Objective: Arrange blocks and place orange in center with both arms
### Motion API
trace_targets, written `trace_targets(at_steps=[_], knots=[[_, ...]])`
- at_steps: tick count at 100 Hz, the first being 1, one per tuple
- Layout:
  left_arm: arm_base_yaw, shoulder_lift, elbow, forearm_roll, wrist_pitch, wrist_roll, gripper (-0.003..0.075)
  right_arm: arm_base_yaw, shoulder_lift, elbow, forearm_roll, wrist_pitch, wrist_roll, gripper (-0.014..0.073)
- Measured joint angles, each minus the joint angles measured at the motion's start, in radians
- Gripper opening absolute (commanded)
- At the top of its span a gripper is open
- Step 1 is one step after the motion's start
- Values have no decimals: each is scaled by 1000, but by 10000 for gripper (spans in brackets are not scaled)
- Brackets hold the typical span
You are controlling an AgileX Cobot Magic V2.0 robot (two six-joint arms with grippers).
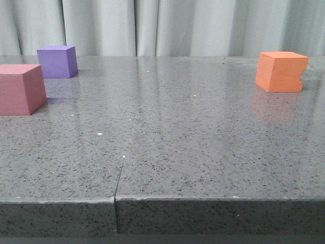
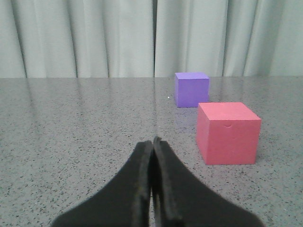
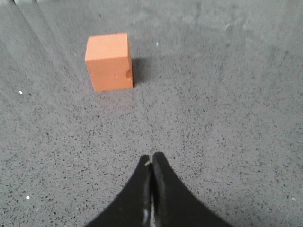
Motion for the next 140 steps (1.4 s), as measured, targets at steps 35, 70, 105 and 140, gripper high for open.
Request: trace_targets(at_steps=[35, 70, 105, 140], knots=[[0, 0, 0, 0, 0, 0, -20, 0, 440, -361, 13, 250, -2, 124], [0, 0, 0, 0, 0, 0, -20, 0, 704, -614, 140, 333, -70, 636], [0, 0, 0, 0, 0, 0, -20, 0, 971, -916, 211, 484, -135, 639], [0, 0, 0, 0, 0, 0, -20, 51, 1173, -1128, 218, 558, -172, 639]])
